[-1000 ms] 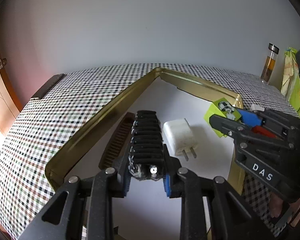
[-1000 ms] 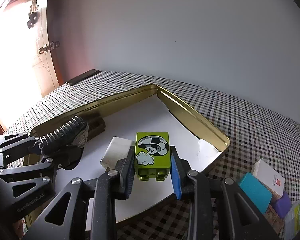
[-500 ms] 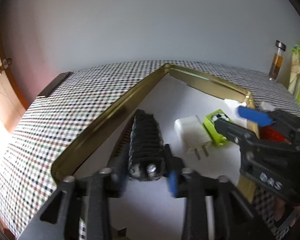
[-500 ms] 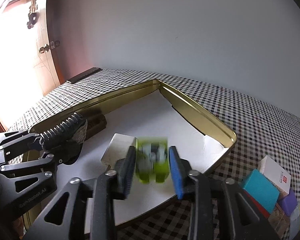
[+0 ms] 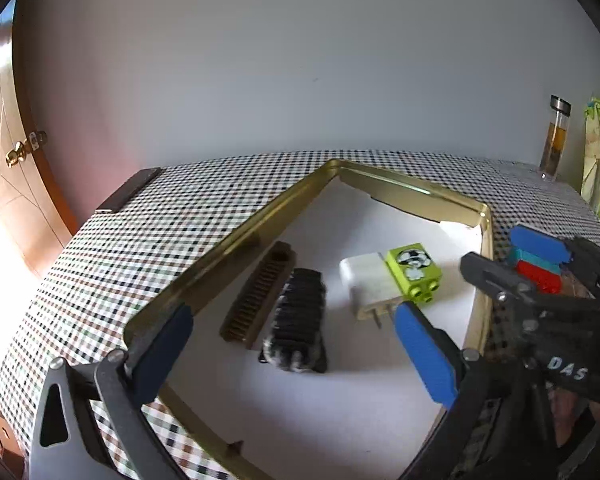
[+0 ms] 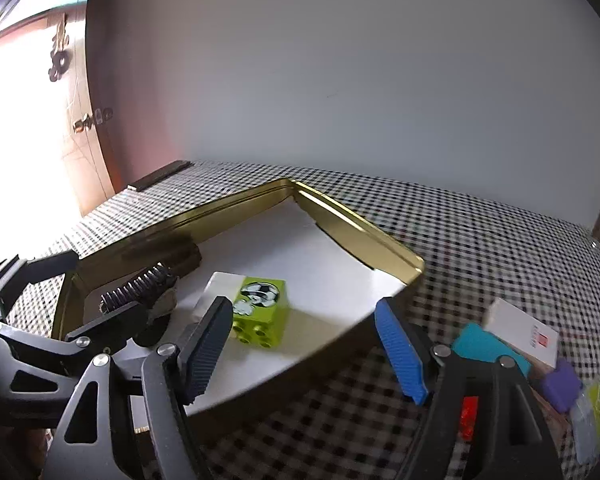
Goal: Organize rigid objects
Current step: 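Open the left gripper to drop the clip while the right gripper releases the green block into the tin, then move both grippers toward the remaining objects beside the tin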
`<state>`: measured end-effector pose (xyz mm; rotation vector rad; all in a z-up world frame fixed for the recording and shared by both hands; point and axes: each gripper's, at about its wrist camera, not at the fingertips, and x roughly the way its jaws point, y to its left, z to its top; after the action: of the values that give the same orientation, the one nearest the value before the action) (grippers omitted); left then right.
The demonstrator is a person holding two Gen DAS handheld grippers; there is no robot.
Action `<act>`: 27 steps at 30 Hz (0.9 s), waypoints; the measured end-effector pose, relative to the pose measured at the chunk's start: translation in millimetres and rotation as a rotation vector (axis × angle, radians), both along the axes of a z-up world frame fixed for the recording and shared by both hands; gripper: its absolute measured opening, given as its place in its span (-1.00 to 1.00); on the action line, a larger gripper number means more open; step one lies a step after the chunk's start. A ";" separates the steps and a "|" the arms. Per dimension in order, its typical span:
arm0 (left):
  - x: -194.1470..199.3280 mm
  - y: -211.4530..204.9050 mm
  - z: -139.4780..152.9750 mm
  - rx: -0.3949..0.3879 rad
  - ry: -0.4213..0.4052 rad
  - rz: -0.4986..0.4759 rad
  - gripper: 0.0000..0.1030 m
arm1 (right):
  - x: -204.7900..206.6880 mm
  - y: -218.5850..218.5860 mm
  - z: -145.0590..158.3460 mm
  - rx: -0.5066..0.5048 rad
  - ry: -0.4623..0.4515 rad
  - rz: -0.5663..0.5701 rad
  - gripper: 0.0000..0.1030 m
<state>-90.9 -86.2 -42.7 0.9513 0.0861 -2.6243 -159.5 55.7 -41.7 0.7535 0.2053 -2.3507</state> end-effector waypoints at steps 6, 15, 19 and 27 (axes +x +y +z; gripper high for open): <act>4.6 22.1 6.0 -0.008 0.063 -0.005 0.99 | 2.5 29.0 9.3 -0.043 0.015 -0.026 0.48; -4.0 94.9 16.8 -0.033 0.107 -0.148 0.99 | 11.2 96.7 15.9 -0.046 0.075 -0.126 0.56; -12.8 129.8 11.1 -0.058 0.086 -0.220 0.99 | 4.1 134.7 11.6 -0.040 0.078 -0.214 0.59; -43.2 173.6 -3.4 -0.035 0.013 -0.358 0.98 | -21.6 191.6 2.5 -0.012 0.039 -0.355 0.59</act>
<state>-134.1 87.4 -46.1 1.0190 -0.1396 -2.9445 -181.1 247.3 -39.2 0.7913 0.0782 -2.6996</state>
